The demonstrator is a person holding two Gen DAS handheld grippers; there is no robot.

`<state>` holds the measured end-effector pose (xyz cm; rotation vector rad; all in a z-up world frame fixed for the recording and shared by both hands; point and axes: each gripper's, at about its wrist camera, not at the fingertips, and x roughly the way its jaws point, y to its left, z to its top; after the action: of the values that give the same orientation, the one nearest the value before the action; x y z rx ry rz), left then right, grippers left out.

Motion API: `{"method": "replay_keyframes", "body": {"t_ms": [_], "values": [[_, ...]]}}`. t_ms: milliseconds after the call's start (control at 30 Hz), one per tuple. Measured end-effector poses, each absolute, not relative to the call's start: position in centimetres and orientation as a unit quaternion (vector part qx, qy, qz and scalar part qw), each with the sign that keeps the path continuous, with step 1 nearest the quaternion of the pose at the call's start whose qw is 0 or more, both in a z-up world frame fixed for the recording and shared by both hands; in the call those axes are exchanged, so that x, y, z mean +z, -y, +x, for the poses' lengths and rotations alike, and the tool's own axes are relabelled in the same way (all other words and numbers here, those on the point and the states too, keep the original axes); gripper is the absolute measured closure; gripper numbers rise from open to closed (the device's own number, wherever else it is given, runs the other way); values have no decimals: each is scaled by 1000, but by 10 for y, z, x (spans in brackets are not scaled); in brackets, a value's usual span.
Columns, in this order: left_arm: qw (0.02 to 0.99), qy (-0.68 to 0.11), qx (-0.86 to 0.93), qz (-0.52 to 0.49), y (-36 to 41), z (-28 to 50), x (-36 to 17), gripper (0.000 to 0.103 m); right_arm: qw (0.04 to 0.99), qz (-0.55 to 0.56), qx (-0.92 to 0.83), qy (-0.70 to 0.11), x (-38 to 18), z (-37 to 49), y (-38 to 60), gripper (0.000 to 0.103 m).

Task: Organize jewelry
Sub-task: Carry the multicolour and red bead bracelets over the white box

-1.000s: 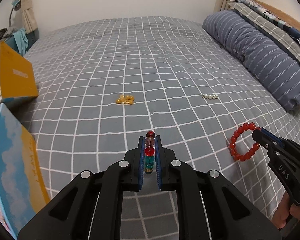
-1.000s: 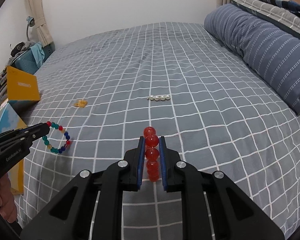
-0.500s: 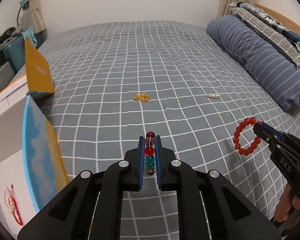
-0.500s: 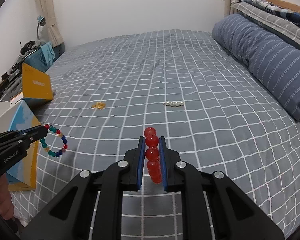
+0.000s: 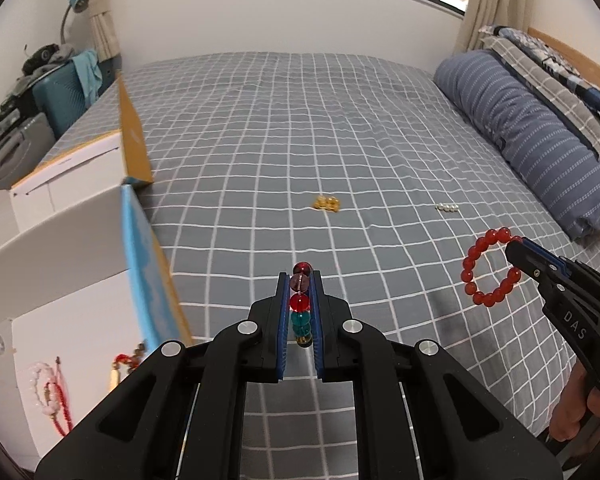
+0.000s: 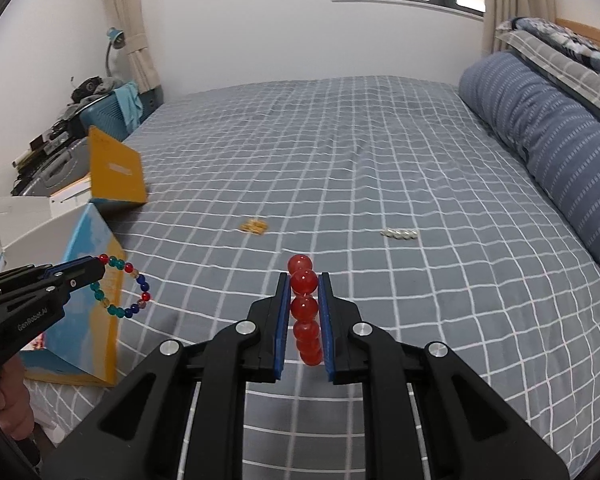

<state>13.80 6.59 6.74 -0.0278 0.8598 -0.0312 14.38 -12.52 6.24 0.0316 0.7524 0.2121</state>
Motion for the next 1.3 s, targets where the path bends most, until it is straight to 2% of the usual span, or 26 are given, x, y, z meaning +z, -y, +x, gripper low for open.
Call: {"method": "replay_keyframes", "body": {"t_ms": [933, 1300], "values": [[923, -377, 61, -41, -174, 81, 135, 94, 914, -30, 241, -324, 133, 130, -21, 90], [920, -372, 109, -53, -219, 53, 140, 94, 904, -49, 290, -310, 146, 119, -79, 90]]}}
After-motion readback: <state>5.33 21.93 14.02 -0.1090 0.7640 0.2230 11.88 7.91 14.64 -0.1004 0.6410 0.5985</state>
